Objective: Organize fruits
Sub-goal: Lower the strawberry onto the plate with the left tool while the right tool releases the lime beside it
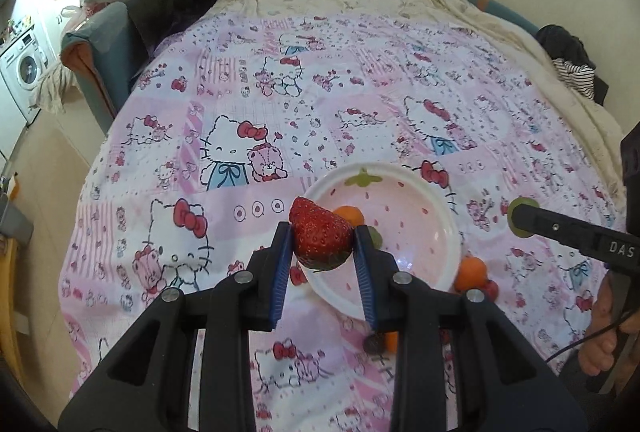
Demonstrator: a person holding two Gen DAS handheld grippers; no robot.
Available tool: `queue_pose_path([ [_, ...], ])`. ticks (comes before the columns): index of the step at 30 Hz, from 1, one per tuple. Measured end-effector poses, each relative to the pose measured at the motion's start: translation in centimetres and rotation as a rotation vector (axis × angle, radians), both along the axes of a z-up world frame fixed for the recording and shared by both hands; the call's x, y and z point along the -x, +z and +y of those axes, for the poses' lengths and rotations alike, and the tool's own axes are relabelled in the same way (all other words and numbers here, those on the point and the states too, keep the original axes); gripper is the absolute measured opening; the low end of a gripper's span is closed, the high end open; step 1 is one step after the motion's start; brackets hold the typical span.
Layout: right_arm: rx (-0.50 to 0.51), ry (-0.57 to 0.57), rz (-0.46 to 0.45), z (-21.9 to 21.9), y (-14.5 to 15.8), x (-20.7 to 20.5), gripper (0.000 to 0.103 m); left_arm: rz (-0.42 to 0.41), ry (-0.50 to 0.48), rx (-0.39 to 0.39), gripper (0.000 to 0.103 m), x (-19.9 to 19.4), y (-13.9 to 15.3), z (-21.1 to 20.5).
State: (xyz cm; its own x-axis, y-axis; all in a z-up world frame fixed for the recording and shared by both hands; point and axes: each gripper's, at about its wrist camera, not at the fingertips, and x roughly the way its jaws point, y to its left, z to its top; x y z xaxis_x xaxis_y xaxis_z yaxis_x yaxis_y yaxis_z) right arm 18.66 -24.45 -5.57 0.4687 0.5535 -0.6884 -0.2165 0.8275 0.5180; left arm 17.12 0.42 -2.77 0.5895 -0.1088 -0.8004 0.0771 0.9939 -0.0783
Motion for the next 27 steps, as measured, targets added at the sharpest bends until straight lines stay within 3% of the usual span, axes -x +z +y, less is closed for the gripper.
queue_pose_path([
  [13, 0.045, 0.029, 0.062, 1.7, -3.7, -6.6, 0.030, 0.118, -0.004, -0.045, 0.027, -5.7, -6.8, 0.0],
  [27, 0.115, 0.065, 0.199, 3.2, -9.0, -9.4, 0.031, 0.213, -0.040, -0.020, 0.027, -7.5, -9.6, -0.7],
])
